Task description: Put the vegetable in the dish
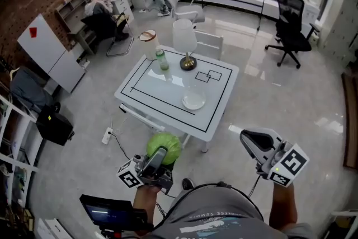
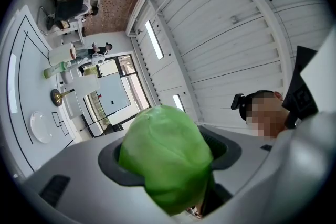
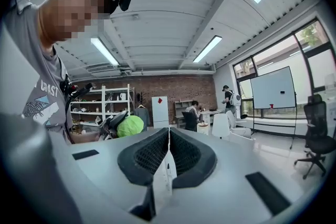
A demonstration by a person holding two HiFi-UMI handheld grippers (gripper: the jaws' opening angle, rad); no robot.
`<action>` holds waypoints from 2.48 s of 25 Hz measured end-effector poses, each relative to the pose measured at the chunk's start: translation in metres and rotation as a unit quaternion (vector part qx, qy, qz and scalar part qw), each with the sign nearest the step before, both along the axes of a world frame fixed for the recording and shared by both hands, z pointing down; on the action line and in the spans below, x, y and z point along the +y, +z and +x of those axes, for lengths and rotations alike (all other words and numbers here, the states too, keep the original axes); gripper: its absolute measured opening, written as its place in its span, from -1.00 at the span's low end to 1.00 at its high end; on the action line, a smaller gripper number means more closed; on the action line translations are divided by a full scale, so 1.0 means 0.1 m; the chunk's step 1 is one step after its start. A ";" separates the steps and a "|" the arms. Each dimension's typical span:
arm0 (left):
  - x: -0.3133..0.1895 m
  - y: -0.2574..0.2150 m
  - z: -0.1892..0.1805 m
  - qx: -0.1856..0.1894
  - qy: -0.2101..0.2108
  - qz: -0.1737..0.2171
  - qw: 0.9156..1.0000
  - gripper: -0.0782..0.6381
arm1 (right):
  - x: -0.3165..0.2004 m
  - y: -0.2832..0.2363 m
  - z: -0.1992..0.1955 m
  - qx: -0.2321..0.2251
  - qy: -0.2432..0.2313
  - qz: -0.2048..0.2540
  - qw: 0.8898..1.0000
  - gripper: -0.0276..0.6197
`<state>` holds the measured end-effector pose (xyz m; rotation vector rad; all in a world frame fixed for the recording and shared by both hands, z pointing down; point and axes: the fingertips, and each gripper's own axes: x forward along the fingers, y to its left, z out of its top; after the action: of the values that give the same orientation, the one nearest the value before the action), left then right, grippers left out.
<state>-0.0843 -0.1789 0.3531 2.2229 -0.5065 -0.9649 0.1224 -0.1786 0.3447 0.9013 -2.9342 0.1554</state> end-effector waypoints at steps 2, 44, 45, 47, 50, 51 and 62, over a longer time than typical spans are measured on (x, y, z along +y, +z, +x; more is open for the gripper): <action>-0.07 0.00 -0.12 0.001 0.007 0.004 1.000 0.09 | -0.04 -0.02 -0.12 0.004 0.007 0.002 1.000 -0.89; -1.73 0.47 0.21 -0.095 -0.001 -0.028 0.995 0.09 | -1.51 0.22 -0.18 0.006 -0.035 -0.032 0.999 -0.89; -1.76 0.49 0.25 -0.097 0.003 -0.032 0.995 0.09 | -1.53 0.24 -0.15 0.003 -0.035 -0.036 0.999 -0.89; -1.81 0.53 0.31 -0.104 0.010 -0.040 0.994 0.09 | -1.58 0.30 -0.14 -0.001 -0.035 -0.045 0.998 -0.89; -1.90 0.61 0.30 -0.112 0.017 -0.051 0.992 0.09 | -1.67 0.39 -0.18 -0.002 -0.033 -0.056 0.998 -0.89; -1.93 0.65 0.29 -0.113 0.020 -0.055 0.992 0.09 | -1.70 0.41 -0.21 -0.003 -0.031 -0.059 0.998 -0.89; -2.46 1.07 0.02 -0.152 0.066 -0.087 0.982 0.09 | -2.05 0.47 -0.57 0.002 0.005 -0.067 0.998 -0.89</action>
<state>-0.0823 -0.4248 0.4605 2.2204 -0.5481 -0.4948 0.0653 -0.3834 0.3916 0.8947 -2.8748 0.3444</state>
